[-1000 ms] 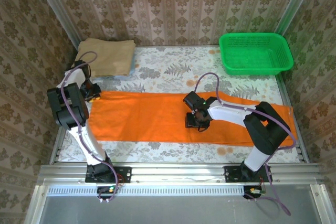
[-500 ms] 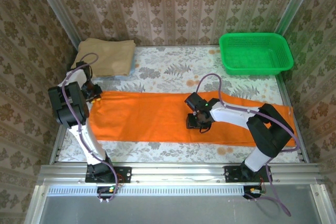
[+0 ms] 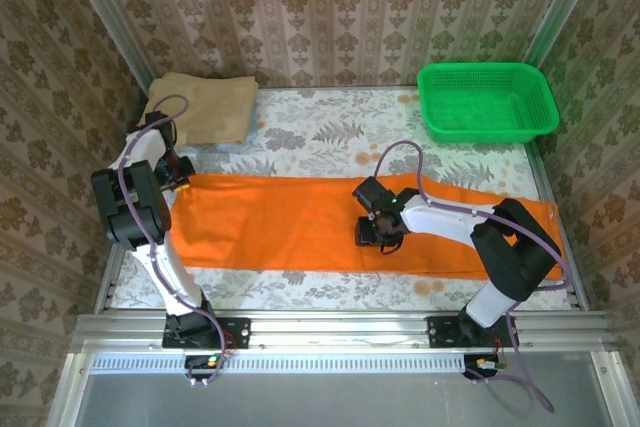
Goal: Fold and stack the trousers
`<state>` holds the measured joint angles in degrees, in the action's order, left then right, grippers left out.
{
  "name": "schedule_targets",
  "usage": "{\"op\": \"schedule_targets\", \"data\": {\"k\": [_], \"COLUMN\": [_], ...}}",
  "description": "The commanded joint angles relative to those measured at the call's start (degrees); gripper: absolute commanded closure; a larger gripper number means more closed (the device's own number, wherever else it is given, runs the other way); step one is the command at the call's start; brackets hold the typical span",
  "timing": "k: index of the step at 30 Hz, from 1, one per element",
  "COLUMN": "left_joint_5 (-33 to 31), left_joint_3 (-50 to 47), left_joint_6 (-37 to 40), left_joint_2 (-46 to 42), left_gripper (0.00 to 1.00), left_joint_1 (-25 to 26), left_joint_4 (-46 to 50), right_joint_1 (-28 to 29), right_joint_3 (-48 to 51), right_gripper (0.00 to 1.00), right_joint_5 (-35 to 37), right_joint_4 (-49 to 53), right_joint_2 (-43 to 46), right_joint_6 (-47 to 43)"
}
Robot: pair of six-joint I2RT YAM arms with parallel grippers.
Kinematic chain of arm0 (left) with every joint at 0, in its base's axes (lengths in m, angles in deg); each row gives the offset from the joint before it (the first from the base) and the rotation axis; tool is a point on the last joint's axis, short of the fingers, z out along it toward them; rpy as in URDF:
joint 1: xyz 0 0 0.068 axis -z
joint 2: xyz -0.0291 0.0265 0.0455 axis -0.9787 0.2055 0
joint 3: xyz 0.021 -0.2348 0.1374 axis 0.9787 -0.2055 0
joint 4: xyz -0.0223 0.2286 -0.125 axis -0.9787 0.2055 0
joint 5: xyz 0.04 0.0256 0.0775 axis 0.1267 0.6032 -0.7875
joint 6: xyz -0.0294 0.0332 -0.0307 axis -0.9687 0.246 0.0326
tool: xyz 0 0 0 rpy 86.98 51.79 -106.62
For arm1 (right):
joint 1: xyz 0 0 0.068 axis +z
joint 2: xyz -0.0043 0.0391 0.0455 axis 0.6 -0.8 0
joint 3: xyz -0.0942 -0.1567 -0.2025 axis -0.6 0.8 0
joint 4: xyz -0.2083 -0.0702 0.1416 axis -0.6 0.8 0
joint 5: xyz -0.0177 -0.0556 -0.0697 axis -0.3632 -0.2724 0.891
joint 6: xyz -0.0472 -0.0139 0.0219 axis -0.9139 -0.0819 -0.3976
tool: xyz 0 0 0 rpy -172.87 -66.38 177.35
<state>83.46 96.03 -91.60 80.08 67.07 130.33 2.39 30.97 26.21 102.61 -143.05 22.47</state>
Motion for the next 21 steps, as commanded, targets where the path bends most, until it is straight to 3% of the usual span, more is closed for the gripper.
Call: {"op": "schedule_targets", "data": {"k": [1,21], "left_joint_5": [-1.6,-2.1], "left_joint_3": [0.4,9.3], "left_joint_6": [0.2,1.4], "left_joint_2": [-4.5,-8.3], "left_gripper": [1.00,1.00], "left_joint_1": [0.5,1.2], "left_joint_4": [2.5,4.8], "right_joint_1": [0.3,-0.3], "right_joint_3": [1.2,2.6], "right_gripper": [0.55,0.50], "right_joint_5": [-0.3,3.5], "right_joint_4": [-0.9,0.8], "right_joint_2": [1.3,4.9], "right_joint_6": [1.0,1.3]}}
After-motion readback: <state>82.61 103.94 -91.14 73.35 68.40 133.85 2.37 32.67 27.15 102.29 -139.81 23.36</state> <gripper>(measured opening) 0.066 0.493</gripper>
